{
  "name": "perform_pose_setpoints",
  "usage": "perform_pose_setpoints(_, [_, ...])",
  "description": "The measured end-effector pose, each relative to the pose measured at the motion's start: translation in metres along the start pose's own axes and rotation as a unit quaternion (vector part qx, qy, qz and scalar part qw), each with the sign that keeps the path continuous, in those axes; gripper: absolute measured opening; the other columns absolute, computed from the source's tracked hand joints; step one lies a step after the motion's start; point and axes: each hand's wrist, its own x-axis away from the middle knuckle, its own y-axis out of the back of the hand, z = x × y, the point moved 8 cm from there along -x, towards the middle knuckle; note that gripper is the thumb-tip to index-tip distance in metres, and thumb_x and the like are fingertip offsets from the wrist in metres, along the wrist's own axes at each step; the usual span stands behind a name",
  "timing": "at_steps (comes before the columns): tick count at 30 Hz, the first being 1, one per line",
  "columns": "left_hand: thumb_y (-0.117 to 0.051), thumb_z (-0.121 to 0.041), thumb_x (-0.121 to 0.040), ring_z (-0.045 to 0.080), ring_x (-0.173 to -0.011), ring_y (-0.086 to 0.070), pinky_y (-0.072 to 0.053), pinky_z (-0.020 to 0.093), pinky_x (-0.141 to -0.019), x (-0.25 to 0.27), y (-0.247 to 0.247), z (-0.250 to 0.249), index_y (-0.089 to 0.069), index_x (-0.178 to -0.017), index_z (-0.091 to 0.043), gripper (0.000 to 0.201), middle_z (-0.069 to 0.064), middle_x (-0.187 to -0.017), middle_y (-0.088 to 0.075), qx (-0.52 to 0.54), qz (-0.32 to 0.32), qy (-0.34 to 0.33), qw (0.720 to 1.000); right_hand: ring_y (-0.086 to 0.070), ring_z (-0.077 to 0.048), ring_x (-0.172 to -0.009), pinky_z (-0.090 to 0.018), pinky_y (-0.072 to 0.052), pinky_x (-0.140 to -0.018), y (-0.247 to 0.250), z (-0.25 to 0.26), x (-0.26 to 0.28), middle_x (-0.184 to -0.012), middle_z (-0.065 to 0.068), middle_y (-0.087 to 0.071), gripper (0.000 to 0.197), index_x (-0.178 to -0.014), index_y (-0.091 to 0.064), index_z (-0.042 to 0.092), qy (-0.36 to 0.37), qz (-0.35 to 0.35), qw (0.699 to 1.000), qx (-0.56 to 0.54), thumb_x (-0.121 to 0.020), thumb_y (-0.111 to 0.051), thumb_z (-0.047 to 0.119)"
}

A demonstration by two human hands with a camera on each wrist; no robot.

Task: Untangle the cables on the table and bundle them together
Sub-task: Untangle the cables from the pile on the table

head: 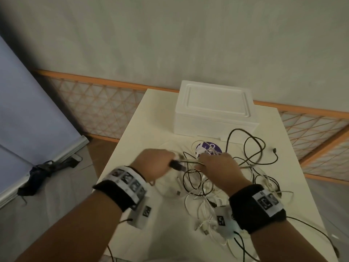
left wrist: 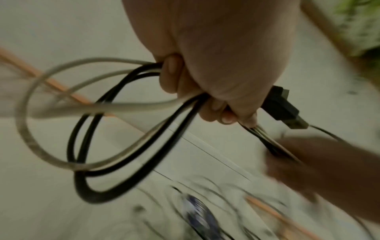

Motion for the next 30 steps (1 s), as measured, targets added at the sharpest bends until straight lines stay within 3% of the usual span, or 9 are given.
perform_pose_setpoints(4, [-0.035, -0.035, -0.101, 0.021, -0.073, -0.059, -0.05, 0.037, -0.075, 0.028, -0.003, 0.121, -0.05, -0.079, -0.02, 0.031, 0.0, -0.079, -0.06, 0.002, 0.018, 0.175, 0.984, -0.066, -0.025, -0.085, -0.029, -0.04, -0.073, -0.008, -0.084, 0.029, -0.086, 0.0, -0.07, 0.034, -0.097, -0.057, 0.021, -0.114, 0.0, 0.993, -0.006, -0.092, -0.046, 0.053])
perform_pose_setpoints(10, [-0.043, -0.026, -0.099, 0.022, -0.062, -0.049, -0.041, 0.036, -0.062, 0.023, -0.003, 0.127, -0.038, -0.069, -0.024, 0.031, 0.005, -0.068, -0.054, 0.061, -0.027, 0.187, 0.98, -0.065, -0.02, -0.083, -0.03, -0.039, -0.079, -0.015, -0.066, 0.013, -0.086, 0.002, -0.069, 0.038, -0.096, -0.058, 0.024, -0.073, 0.002, 0.997, -0.022, -0.088, -0.046, 0.06])
perform_pose_setpoints(13, [-0.046, -0.022, -0.097, 0.029, -0.094, -0.062, -0.047, 0.038, -0.075, 0.022, 0.009, 0.114, -0.058, -0.108, -0.014, 0.017, 0.012, -0.112, -0.063, 0.094, -0.083, 0.198, 0.972, -0.063, -0.023, -0.088, -0.033, -0.046, -0.074, -0.018, -0.054, 0.007, -0.091, 0.001, -0.067, 0.039, -0.095, -0.056, 0.024, -0.059, 0.04, 0.995, -0.068, -0.089, -0.045, 0.06])
perform_pose_setpoints(14, [-0.048, -0.021, -0.097, 0.027, -0.111, -0.059, -0.049, 0.039, -0.086, 0.023, 0.015, 0.106, -0.051, -0.13, -0.016, 0.034, 0.009, -0.134, -0.054, 0.093, -0.109, 0.196, 0.97, -0.063, -0.024, -0.089, -0.034, -0.047, -0.073, -0.017, -0.045, 0.006, -0.092, -0.001, -0.066, 0.039, -0.095, -0.055, 0.023, -0.044, 0.052, 0.996, -0.059, -0.09, -0.042, 0.059])
perform_pose_setpoints(16, [-0.052, -0.015, -0.093, 0.023, -0.125, -0.052, -0.046, 0.043, -0.099, 0.021, 0.032, 0.072, -0.037, -0.145, -0.023, 0.054, -0.001, -0.15, -0.04, 0.132, -0.169, 0.155, 0.964, -0.064, -0.024, -0.09, -0.034, -0.045, -0.07, -0.011, -0.027, 0.001, -0.095, 0.0, -0.066, 0.04, -0.098, -0.054, 0.021, -0.007, 0.048, 0.999, -0.012, -0.094, -0.037, 0.057])
perform_pose_setpoints(18, [-0.054, -0.007, -0.09, 0.022, -0.122, -0.055, -0.045, 0.044, -0.102, 0.013, 0.043, 0.018, -0.038, -0.144, -0.026, 0.06, -0.005, -0.147, -0.045, 0.2, -0.171, 0.058, 0.963, -0.063, -0.024, -0.091, -0.032, -0.043, -0.066, 0.002, -0.008, -0.005, -0.096, 0.0, -0.065, 0.04, -0.102, -0.056, 0.021, 0.025, 0.018, 0.999, 0.022, -0.095, -0.037, 0.056])
perform_pose_setpoints(22, [-0.049, -0.013, -0.094, 0.019, -0.114, -0.059, -0.047, 0.041, -0.098, -0.007, 0.008, -0.054, -0.037, -0.142, -0.028, 0.052, 0.002, -0.132, -0.058, 0.255, 0.003, -0.053, 0.966, -0.063, -0.026, -0.088, -0.029, -0.038, -0.064, 0.026, 0.006, -0.007, -0.093, -0.003, -0.066, 0.023, -0.106, -0.059, 0.02, 0.029, -0.01, 0.999, 0.042, -0.095, -0.042, 0.03])
perform_pose_setpoints(25, [-0.048, -0.016, -0.094, 0.023, -0.088, -0.062, -0.05, 0.039, -0.078, -0.013, -0.001, -0.057, -0.052, -0.106, -0.027, 0.017, 0.003, -0.097, -0.065, 0.274, 0.014, -0.042, 0.961, -0.064, -0.024, -0.085, -0.029, -0.04, -0.063, 0.039, 0.0, -0.004, -0.091, 0.001, -0.066, 0.019, -0.103, -0.059, 0.024, 0.024, -0.038, 0.998, 0.054, -0.095, -0.045, 0.035])
perform_pose_setpoints(30, [-0.049, -0.015, -0.095, 0.024, -0.084, -0.056, -0.035, 0.029, -0.069, -0.016, 0.037, -0.013, -0.057, -0.101, -0.015, 0.01, 0.003, -0.089, -0.059, 0.16, -0.078, 0.017, 0.984, -0.063, -0.024, -0.075, -0.031, -0.042, -0.059, 0.033, -0.063, 0.017, -0.079, 0.001, -0.064, 0.034, -0.09, -0.057, 0.022, -0.076, -0.049, 0.994, -0.053, -0.091, -0.046, 0.054])
